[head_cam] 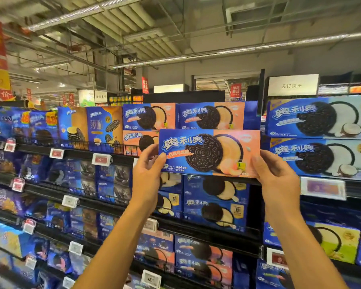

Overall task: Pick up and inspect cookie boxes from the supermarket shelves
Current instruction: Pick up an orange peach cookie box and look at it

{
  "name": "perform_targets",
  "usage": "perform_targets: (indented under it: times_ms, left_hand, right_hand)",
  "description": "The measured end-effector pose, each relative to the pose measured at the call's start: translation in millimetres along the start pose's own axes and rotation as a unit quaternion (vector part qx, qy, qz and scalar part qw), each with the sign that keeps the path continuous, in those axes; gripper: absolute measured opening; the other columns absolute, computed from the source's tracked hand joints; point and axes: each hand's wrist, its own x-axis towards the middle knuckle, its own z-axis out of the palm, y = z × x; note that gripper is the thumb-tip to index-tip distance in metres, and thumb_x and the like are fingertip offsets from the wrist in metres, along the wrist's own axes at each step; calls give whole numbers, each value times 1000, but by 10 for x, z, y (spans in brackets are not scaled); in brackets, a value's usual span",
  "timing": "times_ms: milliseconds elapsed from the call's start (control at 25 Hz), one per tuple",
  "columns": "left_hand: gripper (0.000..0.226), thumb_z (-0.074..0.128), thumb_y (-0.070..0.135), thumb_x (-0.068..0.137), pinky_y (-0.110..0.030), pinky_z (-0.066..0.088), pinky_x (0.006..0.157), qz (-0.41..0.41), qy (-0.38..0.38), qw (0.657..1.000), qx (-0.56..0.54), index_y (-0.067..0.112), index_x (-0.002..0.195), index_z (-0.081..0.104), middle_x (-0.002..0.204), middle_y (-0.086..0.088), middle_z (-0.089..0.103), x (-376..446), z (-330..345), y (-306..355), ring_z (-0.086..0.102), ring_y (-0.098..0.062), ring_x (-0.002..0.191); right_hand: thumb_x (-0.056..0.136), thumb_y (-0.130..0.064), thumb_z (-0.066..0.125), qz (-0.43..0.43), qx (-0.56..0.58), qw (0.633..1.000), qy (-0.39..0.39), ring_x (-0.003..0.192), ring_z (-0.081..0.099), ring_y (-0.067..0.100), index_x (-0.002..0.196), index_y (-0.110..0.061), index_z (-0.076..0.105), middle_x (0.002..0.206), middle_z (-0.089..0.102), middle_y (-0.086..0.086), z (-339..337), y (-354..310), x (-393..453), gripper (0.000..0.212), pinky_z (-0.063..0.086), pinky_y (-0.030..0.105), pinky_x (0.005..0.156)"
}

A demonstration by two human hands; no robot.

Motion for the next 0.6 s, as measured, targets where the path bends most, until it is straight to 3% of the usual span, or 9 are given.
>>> perform_targets:
  times_ms: [80, 280, 440, 600]
  left_hand:
    - [22, 60, 10, 95, -20, 56, 72, 18, 0, 1000, -1, 26, 109, 64, 91, 17, 75, 315, 64, -10, 70, -3, 89]
    - [23, 61, 7, 95, -11, 52, 70, 71, -36, 997, 21, 28, 105, 64, 92, 18, 73, 881, 262, -72, 68, 5, 89]
    - [26, 64, 10, 94, -9, 51, 71, 101, -52, 993, 33, 34, 102, 64, 100, 16, 69, 1231, 352, -124, 66, 9, 90]
    - [24, 61, 11, 95, -5, 49, 67, 110, -58, 992, 36, 28, 112, 62, 103, 15, 67, 1437, 380, -179, 64, 14, 90]
  right_hand:
    - [85, -34, 74, -12, -8, 1000, 22, 94, 70, 3, 91, -35, 73, 100, 77, -12, 165, 8, 243, 6, 55, 21, 82]
    - [96, -20, 67, -64, -61, 993, 83, 88, 67, -5, 111, -23, 71, 104, 73, -8, 500, 30, 643, 16, 53, 17, 82]
    - [99, -27, 62, -96, -98, 985, 102, 82, 66, -13, 97, -38, 69, 87, 72, -25, 698, 2, 817, 13, 51, 8, 70]
    - [100, -31, 60, -114, -121, 980, 108, 98, 66, -4, 126, -21, 69, 104, 71, -17, 841, -1, 966, 29, 54, 19, 84]
